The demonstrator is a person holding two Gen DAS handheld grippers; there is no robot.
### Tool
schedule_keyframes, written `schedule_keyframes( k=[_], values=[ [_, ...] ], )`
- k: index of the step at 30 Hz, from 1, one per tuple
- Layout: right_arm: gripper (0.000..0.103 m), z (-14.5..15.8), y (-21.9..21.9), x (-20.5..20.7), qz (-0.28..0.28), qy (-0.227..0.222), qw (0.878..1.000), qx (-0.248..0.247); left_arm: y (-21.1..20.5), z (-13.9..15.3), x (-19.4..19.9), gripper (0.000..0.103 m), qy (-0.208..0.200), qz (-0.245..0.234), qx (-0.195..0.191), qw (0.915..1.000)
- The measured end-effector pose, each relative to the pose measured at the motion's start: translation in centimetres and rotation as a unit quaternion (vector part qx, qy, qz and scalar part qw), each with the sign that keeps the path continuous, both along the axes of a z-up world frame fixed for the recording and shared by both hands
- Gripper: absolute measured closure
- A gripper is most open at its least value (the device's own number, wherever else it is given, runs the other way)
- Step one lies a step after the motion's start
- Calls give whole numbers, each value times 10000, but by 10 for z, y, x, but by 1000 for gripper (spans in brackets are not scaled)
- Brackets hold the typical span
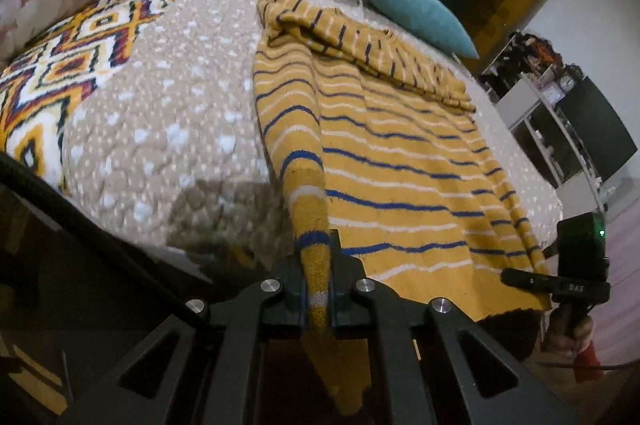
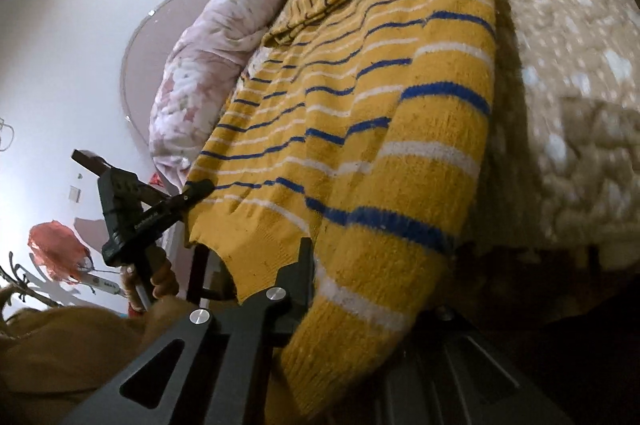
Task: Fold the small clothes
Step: 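Grasp the sweater hem with both tools and lift it toward the collar, then lay the hem onto the collar and open both tools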
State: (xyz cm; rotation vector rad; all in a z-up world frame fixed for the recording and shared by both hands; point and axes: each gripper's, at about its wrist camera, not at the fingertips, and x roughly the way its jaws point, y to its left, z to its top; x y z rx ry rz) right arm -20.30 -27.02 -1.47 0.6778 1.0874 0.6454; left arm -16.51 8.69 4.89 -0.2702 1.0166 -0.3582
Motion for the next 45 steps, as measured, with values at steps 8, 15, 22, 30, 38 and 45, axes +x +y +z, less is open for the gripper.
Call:
schedule_keyframes(
  k=[8, 15, 22, 30, 38, 45],
  values=[
    [95, 37, 6, 26, 39, -554, 9984, -112, 4, 25, 38, 96, -320, 68, -184, 9993],
    [95, 108, 0, 107, -397, -1514, 9860, -578, -18, 71, 142, 96, -789, 105, -180, 9967],
    [95, 112, -13, 209, -917, -1311, 9837, -823, -42, 62, 251, 96, -383, 335, -88, 9987],
    [87, 74, -31, 284, -1309, -573, 9879, -603, -42, 24, 311, 93, 255, 643, -280, 9972],
    [50, 28, -61, 341, -1898, 157, 9811, 350, -22, 3, 343, 68, 804, 876, -1698, 9783],
    [37, 20, -70, 364, -2228, 310, 9690, 1022, -5, 4, 351, 56, 779, 935, -2386, 9635]
  ],
)
